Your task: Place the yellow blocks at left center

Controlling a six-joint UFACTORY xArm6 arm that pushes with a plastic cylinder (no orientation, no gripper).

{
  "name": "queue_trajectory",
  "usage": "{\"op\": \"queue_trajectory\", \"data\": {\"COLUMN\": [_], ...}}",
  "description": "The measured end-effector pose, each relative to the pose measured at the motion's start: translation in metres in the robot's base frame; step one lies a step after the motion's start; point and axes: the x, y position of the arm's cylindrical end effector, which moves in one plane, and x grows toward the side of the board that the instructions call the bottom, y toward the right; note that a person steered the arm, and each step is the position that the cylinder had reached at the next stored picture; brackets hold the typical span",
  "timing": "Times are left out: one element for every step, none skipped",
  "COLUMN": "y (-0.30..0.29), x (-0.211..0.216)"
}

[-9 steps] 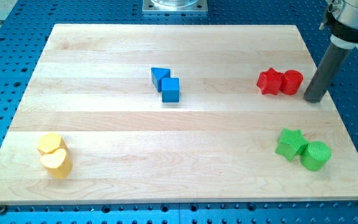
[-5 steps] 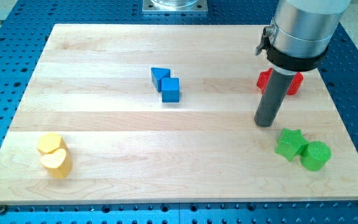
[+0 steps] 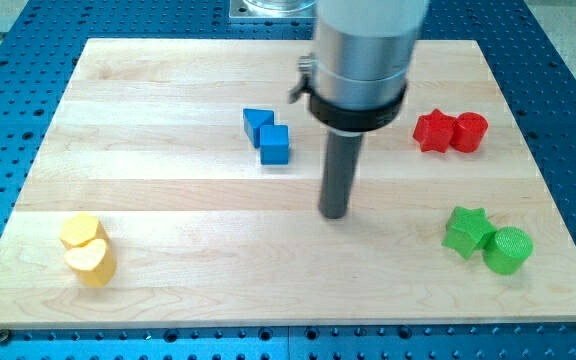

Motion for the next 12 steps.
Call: {"op": "queue_trajectory", "data": {"y": [-0.044, -0.091, -0.161, -0.188, -0.193, -0.226, -0.241, -0.261, -0.263, -0.333, -0.313, -0.247], "x": [0.039, 0.08, 0.098, 0.085, 0.102, 0.092, 0.028, -0.034, -0.007, -0.029, -0.1, -0.145]}}
